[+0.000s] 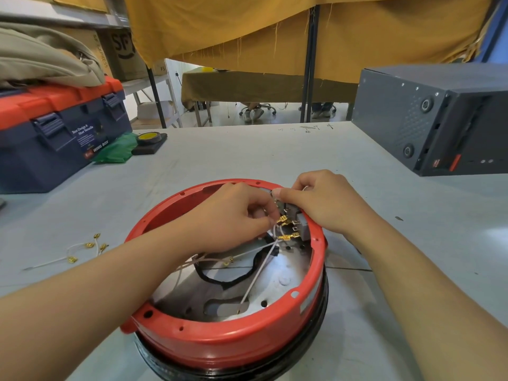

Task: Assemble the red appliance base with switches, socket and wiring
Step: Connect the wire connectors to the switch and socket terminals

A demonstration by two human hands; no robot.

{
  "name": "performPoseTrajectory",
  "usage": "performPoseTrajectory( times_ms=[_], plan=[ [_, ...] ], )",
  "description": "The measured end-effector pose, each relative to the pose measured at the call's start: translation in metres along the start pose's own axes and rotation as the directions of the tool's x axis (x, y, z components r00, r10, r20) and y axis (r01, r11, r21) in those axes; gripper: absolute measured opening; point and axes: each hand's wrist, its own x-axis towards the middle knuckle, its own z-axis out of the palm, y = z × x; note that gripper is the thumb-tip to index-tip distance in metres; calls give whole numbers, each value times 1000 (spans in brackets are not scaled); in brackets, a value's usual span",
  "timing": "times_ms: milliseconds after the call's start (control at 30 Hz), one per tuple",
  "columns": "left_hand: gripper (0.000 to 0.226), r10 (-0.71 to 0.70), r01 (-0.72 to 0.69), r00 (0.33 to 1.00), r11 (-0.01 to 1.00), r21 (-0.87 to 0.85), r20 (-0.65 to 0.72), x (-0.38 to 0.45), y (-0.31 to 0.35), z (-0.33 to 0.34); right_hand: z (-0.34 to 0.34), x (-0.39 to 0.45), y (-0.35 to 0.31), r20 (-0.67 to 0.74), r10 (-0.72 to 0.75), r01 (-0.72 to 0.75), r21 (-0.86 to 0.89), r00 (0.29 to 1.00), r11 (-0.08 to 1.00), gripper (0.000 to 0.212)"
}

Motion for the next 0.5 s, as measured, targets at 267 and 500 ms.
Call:
performPoseTrajectory(
  times_ms=[267,500],
  plan=[
    [11,76,-74,997,992,104,-12,0,-5,1,0,1,1,1,-23,23,4,1000,1000,39],
    [7,119,-110,992,976,188,-33,0,-6,2,0,2,2,7,-54,54,-16,998,998,40]
  ],
)
